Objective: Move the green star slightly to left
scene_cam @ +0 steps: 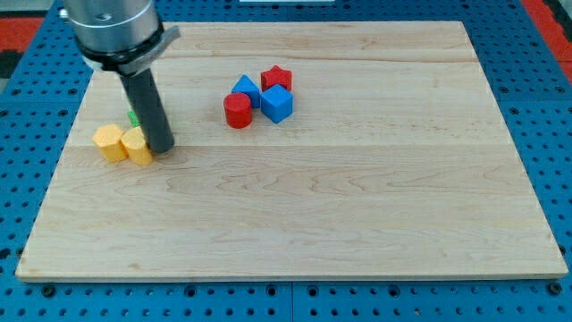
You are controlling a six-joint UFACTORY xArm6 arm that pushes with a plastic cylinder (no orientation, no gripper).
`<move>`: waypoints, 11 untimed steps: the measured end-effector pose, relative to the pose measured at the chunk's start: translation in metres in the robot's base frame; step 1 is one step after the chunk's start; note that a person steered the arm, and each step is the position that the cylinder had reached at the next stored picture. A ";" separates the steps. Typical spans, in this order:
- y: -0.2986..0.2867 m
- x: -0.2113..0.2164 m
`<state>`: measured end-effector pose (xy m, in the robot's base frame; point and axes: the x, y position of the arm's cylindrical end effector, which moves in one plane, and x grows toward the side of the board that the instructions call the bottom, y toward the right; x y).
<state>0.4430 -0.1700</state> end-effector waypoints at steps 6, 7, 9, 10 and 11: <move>0.004 -0.060; 0.004 -0.090; -0.008 -0.111; -0.030 -0.100; -0.048 -0.093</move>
